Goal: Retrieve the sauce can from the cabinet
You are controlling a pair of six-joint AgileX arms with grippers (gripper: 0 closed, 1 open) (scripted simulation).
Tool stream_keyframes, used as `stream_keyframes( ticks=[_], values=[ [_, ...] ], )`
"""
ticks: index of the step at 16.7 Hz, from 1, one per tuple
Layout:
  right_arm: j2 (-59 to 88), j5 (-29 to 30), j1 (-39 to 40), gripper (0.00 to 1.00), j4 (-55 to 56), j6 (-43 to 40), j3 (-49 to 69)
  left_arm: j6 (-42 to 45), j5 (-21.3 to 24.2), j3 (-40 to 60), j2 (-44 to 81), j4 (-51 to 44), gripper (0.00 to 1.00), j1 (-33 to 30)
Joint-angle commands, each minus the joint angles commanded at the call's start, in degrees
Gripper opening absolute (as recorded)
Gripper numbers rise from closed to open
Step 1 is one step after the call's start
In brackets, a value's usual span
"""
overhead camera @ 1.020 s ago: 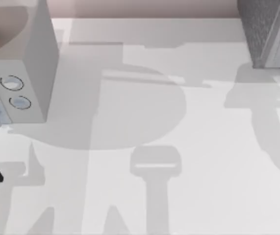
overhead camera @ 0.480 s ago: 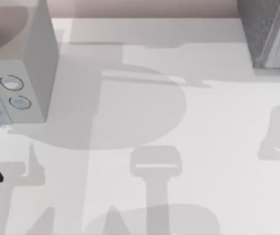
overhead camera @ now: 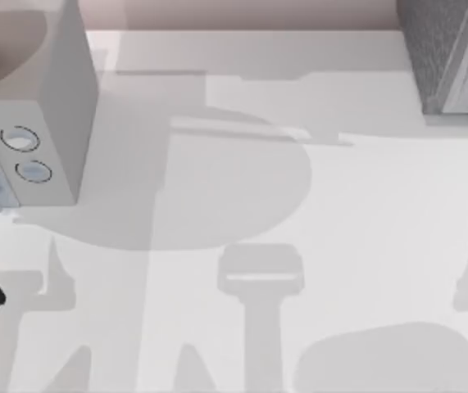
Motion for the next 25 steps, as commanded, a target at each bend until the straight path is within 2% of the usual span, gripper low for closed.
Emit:
stream_keyframes(
  ticks=[7, 11, 17, 25],
  values=[
    [0.4, -0.5, 0.0, 0.00, 0.6, 0.1, -0.4, 0.0, 0.0, 0.0, 0.0, 0.0, 1.00, 0.0],
    [8.4, -3.6, 2.0, 0.00, 7.4, -0.3, 2.8, 0.0, 0.0, 0.0, 0.0, 0.0, 1.00, 0.0],
    [35.0, -12.8, 6.1, 0.00, 28.7, -1.1, 13.9, 0.0, 0.0, 0.0, 0.0, 0.0, 1.00, 0.0],
    [81.2, -27.1, 7.4, 0.00, 62.2, -1.4, 33.4, 0.0, 0.0, 0.0, 0.0, 0.0, 1.00, 0.0]
  ],
)
